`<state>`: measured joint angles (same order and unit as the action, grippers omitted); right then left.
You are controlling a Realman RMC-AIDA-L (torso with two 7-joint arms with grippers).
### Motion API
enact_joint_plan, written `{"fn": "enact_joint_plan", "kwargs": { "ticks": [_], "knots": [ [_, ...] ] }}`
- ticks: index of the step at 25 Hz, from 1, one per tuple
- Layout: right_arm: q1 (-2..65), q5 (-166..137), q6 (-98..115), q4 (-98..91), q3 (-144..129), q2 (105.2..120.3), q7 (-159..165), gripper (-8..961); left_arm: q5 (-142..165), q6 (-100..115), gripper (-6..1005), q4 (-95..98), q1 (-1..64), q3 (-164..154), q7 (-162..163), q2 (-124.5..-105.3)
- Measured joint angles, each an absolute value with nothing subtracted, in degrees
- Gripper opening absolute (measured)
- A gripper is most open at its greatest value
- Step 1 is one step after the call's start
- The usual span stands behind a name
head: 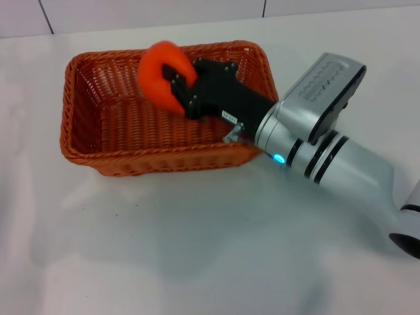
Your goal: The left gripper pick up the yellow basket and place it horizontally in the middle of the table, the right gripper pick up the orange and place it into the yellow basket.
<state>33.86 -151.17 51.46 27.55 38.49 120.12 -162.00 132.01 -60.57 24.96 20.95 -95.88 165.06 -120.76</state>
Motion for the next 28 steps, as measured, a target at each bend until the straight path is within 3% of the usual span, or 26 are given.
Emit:
{"fn": "enact_joint_plan", "kwargs": {
  "ticks": [2, 10, 21, 26, 28],
  "knots": [
    [33.79, -151.15, 51.73, 27.54, 37.53, 120.14, -161.99, 236, 132.01, -60.56, 886, 24.96, 20.99, -95.89, 165.06, -120.71],
    [33.25, -150.82, 53.13, 27.59, 37.17, 120.24, -161.98, 324, 132.01, -60.46, 886, 24.96, 21.01, -95.89, 165.06, -120.67],
    [32.18, -150.82, 57.00, 26.48, 38.83, 120.24, -162.20, 783, 132.01, -60.37, 886, 24.83, 21.01, -95.89, 165.06, -120.68],
    [30.83, -150.74, 62.05, 25.81, 42.82, 120.22, -162.26, 938, 131.93, -60.39, 886, 23.39, 21.57, -95.89, 165.06, -120.68],
    [29.75, -150.75, 64.70, 25.18, 46.09, 120.23, -162.34, 936, 131.72, -60.50, 886, 22.57, 21.93, -95.87, 165.06, -120.68]
  ]
}}
